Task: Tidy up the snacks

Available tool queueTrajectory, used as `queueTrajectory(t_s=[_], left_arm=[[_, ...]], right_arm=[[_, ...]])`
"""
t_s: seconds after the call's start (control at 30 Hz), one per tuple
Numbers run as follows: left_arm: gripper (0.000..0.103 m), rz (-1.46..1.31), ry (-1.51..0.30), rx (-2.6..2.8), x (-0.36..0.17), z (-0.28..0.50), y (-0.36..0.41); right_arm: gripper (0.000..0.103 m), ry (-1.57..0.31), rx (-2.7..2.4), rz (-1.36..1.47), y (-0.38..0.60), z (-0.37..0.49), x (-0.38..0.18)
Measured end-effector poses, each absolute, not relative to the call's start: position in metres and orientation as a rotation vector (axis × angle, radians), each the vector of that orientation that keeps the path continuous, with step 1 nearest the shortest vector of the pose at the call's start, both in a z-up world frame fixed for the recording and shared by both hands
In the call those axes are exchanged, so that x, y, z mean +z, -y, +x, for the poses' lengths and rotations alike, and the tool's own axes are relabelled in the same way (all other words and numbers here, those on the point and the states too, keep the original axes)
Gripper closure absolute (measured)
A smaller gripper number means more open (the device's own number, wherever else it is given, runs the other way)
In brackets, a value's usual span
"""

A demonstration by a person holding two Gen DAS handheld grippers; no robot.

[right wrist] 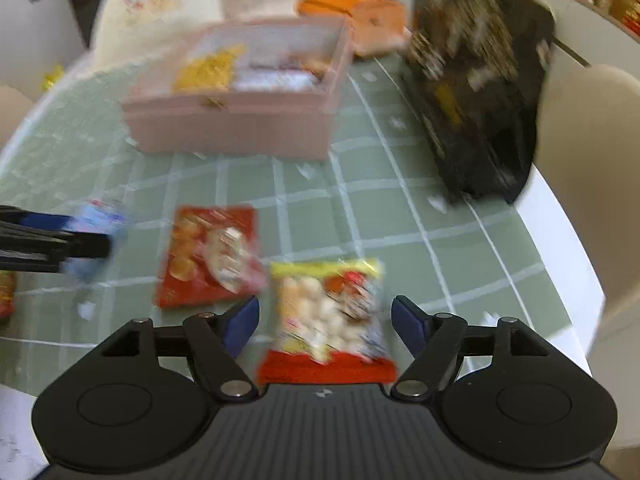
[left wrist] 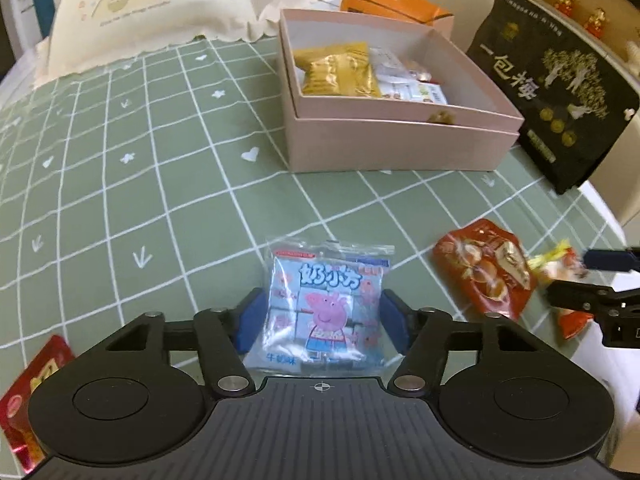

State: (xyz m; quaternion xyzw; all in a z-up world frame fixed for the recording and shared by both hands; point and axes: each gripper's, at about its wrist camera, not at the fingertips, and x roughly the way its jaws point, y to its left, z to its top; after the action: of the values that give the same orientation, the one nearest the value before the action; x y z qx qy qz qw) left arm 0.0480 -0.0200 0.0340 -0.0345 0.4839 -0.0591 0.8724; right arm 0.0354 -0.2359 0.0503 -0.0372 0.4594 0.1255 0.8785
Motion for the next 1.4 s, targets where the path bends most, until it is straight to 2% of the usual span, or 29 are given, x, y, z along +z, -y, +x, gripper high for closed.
queueTrajectory(t_s=[0.17, 0.37, 0.43, 0.83, 1.0, 1.13, 1.23, 1.37, 1.4], left_arm=[[0.037, -0.086, -1.034, -0.167, 0.035, 0.032, 0.019], [0.037, -0.076, -1.047, -0.186, 0.034, 0.020, 0.024], [0.036, -0.081, -1.048, -0.188, 0.035, 0.020, 0.022], [0.038, -0.123, -1.042, -0.191, 0.037, 0.018, 0.021], [0.038, -0.166, -0.945, -0.263, 0.081, 0.005, 0.027], [0.038, -0.208, -0.770, -0.304, 0.156, 0.031, 0.026], [0.038, -0.187, -0.682, -0.283, 0.192, 0.070, 0.031], [0.037, -0.323, -0.736, -0.299, 0.182, 0.150, 0.036], [0.040, -0.346, -0.745, -0.280, 0.173, 0.161, 0.035]], right_arm=[[0.027, -0.952, 0.396, -0.134, 0.196, 0.048, 0.060], [0.024, -1.043, 0.374, -0.207, 0.152, 0.076, 0.038], [0.032, -1.046, 0.361, -0.225, 0.147, 0.075, 0.040], [0.032, -0.990, 0.396, -0.112, 0.185, 0.033, 0.091], [0.032, -0.962, 0.369, -0.093, 0.210, 0.018, 0.110], [0.032, -0.953, 0.366, -0.022, 0.227, 0.011, 0.118], [0.032, -0.935, 0.362, 0.004, 0.233, 0.009, 0.121], [0.032, -0.928, 0.353, 0.034, 0.242, 0.009, 0.122], [0.032, -0.930, 0.347, 0.033, 0.243, 0.009, 0.121]])
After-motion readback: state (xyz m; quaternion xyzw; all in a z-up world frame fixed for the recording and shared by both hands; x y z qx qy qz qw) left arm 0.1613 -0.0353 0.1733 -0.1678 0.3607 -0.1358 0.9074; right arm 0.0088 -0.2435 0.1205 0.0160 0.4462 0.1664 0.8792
